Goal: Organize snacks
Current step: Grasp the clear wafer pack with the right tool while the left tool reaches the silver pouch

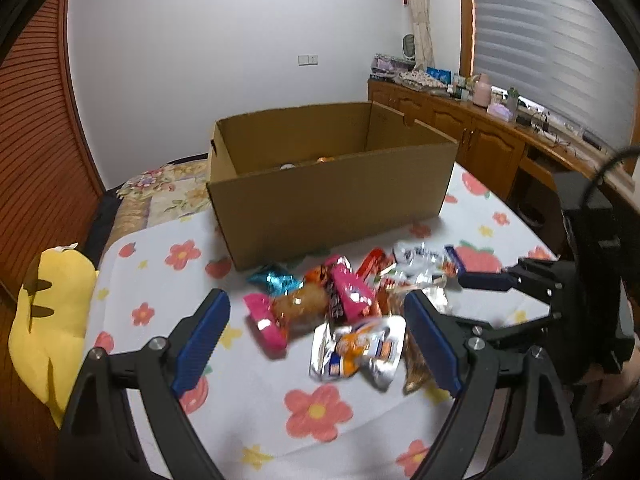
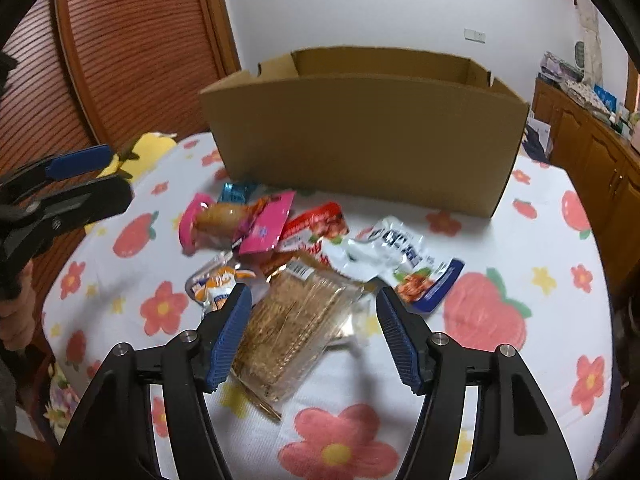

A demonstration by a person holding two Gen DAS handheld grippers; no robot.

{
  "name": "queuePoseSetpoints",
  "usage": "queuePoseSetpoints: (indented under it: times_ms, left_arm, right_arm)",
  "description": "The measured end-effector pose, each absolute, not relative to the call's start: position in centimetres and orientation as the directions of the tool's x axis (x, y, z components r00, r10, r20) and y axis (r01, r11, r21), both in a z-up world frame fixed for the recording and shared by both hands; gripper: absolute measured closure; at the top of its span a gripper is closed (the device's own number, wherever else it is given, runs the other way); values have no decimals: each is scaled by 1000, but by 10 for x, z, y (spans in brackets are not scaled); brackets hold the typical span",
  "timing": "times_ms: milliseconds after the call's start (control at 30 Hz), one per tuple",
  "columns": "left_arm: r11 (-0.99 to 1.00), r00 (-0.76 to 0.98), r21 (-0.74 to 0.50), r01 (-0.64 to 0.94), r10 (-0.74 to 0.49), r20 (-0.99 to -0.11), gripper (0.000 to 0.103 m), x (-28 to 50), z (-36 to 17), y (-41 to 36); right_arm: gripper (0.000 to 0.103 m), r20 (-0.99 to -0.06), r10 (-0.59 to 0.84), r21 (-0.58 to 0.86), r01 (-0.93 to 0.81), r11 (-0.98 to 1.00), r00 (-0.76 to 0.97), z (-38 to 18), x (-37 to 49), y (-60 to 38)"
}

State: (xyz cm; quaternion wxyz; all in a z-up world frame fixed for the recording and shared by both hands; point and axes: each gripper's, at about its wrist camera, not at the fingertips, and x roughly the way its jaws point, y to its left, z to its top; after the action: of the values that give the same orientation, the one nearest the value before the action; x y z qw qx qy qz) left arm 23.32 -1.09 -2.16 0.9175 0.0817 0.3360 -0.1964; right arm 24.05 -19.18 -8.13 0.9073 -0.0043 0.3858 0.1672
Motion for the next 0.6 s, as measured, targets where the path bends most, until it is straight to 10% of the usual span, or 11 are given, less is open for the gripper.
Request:
queuePoseSetpoints:
  times_ms: [600]
  left_arm:
    - [899, 622, -27, 437, -324, -713, 14, 218, -70, 2]
  right_arm:
    - [32, -751, 246, 98, -266, 959, 613, -106, 253, -171]
